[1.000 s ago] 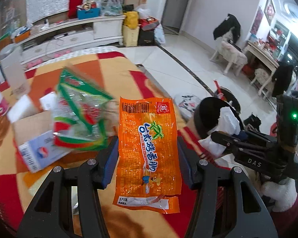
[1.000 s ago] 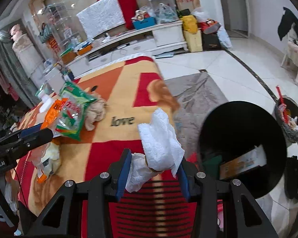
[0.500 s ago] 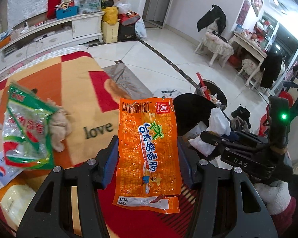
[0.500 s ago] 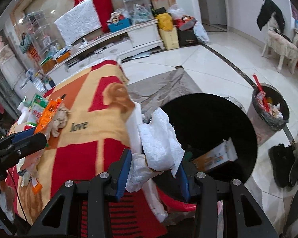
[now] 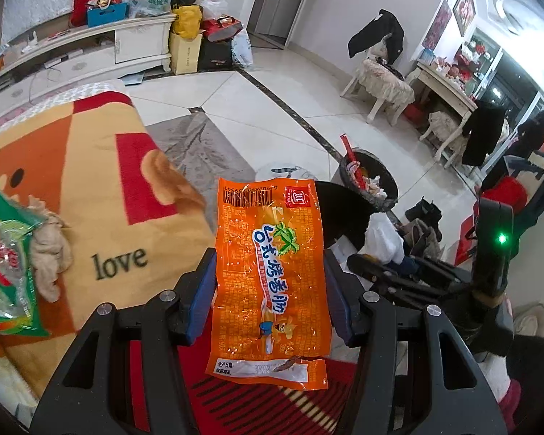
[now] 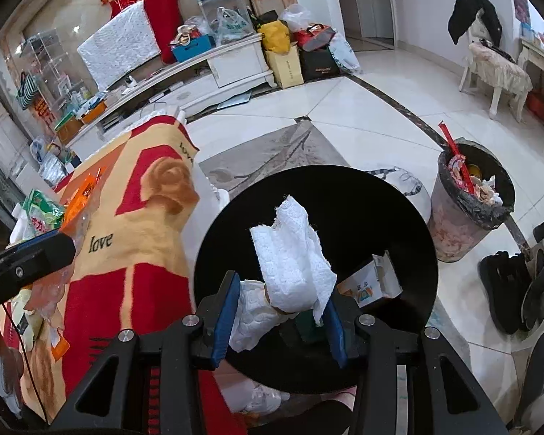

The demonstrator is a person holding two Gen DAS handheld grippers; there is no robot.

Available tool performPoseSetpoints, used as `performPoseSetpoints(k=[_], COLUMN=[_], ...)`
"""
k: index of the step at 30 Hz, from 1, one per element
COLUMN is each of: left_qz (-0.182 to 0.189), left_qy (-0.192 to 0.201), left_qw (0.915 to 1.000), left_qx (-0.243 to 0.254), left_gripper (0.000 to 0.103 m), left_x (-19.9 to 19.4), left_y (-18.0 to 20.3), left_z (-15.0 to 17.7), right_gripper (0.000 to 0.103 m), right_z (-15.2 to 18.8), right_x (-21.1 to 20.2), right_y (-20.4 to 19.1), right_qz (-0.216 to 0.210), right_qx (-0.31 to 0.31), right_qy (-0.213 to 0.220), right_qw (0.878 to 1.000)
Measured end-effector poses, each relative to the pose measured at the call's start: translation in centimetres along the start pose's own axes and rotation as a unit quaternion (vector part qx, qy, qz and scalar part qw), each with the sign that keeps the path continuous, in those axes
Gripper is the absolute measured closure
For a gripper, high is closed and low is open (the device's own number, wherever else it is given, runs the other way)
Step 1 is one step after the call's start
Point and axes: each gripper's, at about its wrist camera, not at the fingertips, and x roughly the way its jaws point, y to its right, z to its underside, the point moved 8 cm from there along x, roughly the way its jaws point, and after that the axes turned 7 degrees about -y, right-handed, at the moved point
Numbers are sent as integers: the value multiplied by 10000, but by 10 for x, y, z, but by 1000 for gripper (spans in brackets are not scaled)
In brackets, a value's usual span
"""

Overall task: Collect trash
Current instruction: 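Open the right tool dropping the tissue while the left tool lowers the packet into the bin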

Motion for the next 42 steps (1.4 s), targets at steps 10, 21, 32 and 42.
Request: performPoseSetpoints(k=[10, 21, 32, 42], left_qz=[354, 971, 1161, 1206], left_qy=[-127, -275, -334, -300], left_qw=[9993, 9947, 9924, 9919], left_qx=[39, -207, -233, -274], left_gripper=[49, 37, 36, 32], left_x=[32, 57, 57, 55], left_y=[22, 31, 33, 29], left_z=[-13, -19, -19, -19], right_gripper=[61, 40, 34, 32], right_z=[0, 2, 5, 6], right_x=[6, 5, 5, -3], right_y=[26, 44, 44, 58], right_qz=[104, 120, 192, 321], right_qx=[178, 431, 459, 589], right_qy=[-22, -10, -54, 25], right_qw=[9998, 9990, 9987, 9977])
